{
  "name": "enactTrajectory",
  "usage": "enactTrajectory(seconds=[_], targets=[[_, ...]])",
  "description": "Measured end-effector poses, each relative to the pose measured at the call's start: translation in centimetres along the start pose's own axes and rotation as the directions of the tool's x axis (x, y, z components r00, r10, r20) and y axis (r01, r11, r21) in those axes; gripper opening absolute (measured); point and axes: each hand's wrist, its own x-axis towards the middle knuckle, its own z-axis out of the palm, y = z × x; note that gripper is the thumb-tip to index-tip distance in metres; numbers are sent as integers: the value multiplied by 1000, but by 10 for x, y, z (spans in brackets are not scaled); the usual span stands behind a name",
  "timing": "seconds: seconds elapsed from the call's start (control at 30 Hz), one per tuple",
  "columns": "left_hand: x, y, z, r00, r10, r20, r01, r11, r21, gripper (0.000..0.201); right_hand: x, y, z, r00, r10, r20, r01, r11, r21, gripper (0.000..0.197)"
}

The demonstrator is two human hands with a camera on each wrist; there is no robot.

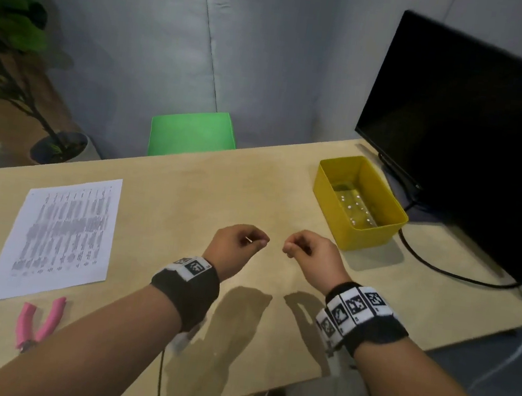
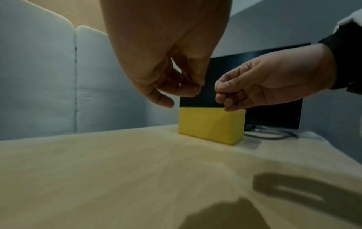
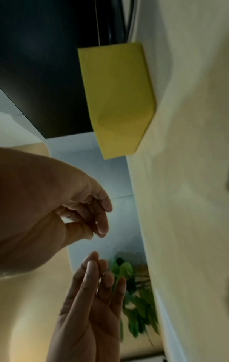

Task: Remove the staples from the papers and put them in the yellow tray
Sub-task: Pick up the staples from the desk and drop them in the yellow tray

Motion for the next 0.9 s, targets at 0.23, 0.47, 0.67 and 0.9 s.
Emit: enactTrajectory(seconds=[0.23,0.47,0.67,0.9], targets=[[76,84,37,993,121,3,-120,989,-86,9,44,-4,-99,959,63,-277,-88,993,-76,9],[140,119,87,984,140,111,-154,979,132,16,85,29,-154,945,123,-302,-197,954,-227,4],[164,117,112,971,122,204,-180,937,298,23,102,47,-154,972,143,-186,-200,919,-339,19],[169,120,120,966,107,234,-190,910,368,25,109,49,-152,970,148,-194,-204,928,-311,6]])
